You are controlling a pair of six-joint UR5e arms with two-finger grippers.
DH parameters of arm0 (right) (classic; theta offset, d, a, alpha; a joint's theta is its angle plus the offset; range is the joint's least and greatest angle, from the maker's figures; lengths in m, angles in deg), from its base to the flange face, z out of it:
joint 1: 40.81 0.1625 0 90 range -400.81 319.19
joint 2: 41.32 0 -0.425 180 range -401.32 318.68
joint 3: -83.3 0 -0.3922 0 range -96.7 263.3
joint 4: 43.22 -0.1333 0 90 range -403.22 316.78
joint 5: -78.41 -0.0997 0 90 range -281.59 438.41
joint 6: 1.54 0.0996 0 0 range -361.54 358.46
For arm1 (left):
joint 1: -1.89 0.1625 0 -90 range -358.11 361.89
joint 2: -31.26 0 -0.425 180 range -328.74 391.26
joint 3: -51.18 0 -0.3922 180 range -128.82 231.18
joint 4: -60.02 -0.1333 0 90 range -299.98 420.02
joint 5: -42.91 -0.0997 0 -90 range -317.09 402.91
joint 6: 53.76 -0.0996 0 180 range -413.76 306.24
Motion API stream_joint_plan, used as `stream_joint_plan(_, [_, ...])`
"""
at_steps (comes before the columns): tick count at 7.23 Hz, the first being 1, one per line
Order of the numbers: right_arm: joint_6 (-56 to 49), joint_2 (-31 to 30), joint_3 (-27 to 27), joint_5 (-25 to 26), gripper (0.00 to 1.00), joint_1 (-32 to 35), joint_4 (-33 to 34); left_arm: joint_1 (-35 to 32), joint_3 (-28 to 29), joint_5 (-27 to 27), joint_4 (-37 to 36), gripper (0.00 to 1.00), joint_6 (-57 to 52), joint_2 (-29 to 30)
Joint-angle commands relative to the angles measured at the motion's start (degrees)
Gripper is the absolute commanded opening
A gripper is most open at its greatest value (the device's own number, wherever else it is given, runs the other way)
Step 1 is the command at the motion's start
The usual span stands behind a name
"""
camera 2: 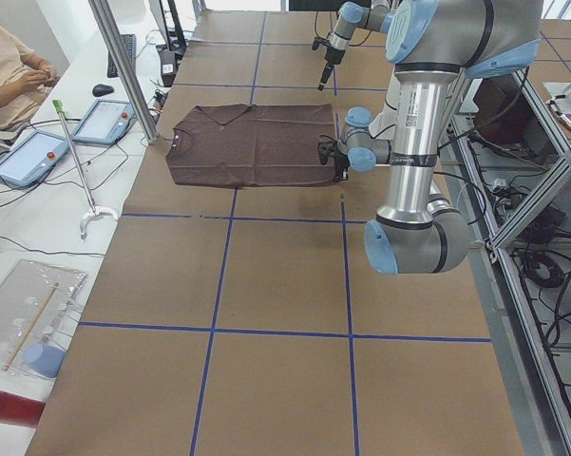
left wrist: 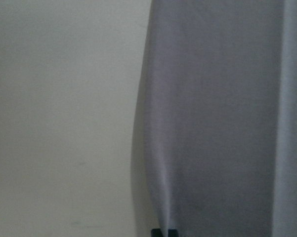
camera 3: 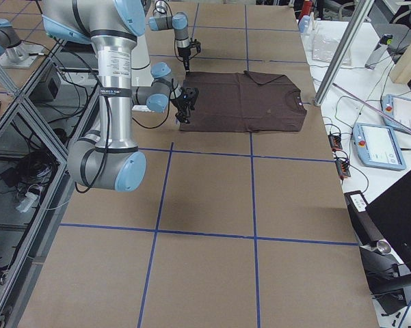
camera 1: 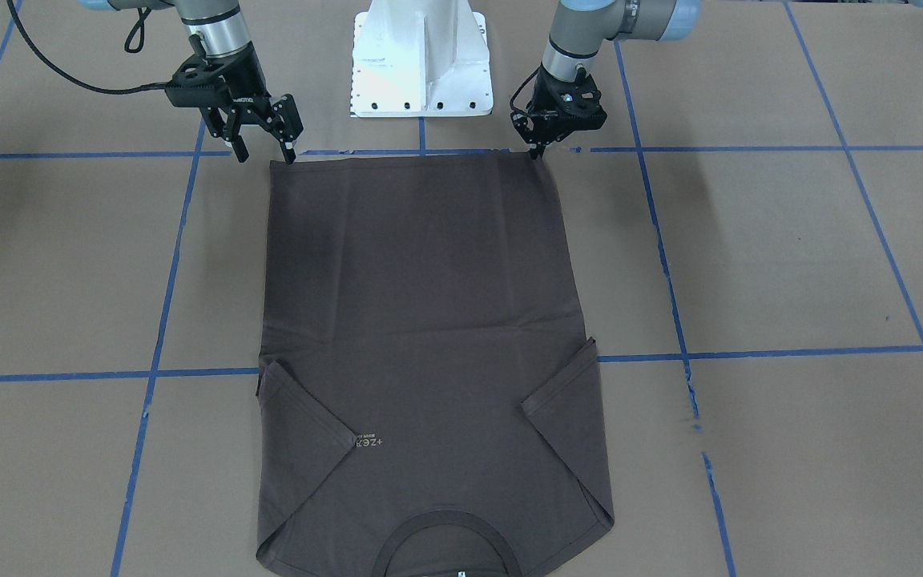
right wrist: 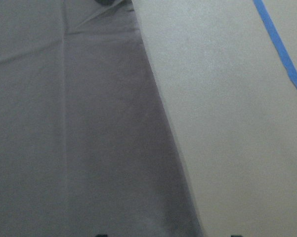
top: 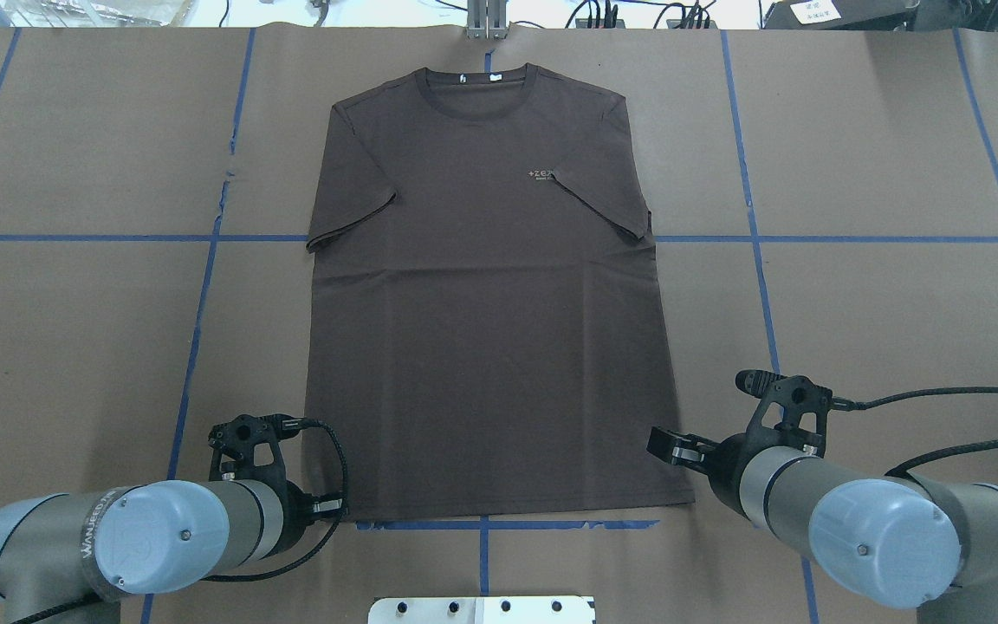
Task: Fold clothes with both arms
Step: 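Grasp the hem corners nearest the robot with both grippers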
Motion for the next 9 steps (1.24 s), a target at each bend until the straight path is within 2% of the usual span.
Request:
stream_joint_plan(1, [1.4,1.2,3.8,3.0,0.81,-2.2,-0.1,-0.1,-0.3,-0.4,0.1,0.00,0.2,0.1])
stream_joint_plan(2, [1.5,1.7,4.7,3.5,0.76,-3.2,-0.1,-0.2,-0.5,-0.5,0.1,0.00,0.1,0.1])
stream_joint_plan(3, [1.6,2.2,4.9,4.2,0.75,-4.3,-0.1,-0.3,-0.8,-1.3,0.1,0.00,0.0,0.1])
stream_joint_plan(5, [1.6,1.8,4.9,4.9,0.64,-5.2,0.1,-0.3,-0.9,-2.1,0.1,0.00,0.0,0.0])
stream_joint_plan(9, [1.6,1.3,5.9,6.7,0.63,-7.3,0.8,-0.4,-0.9,-2.4,0.1,0.00,0.0,0.0])
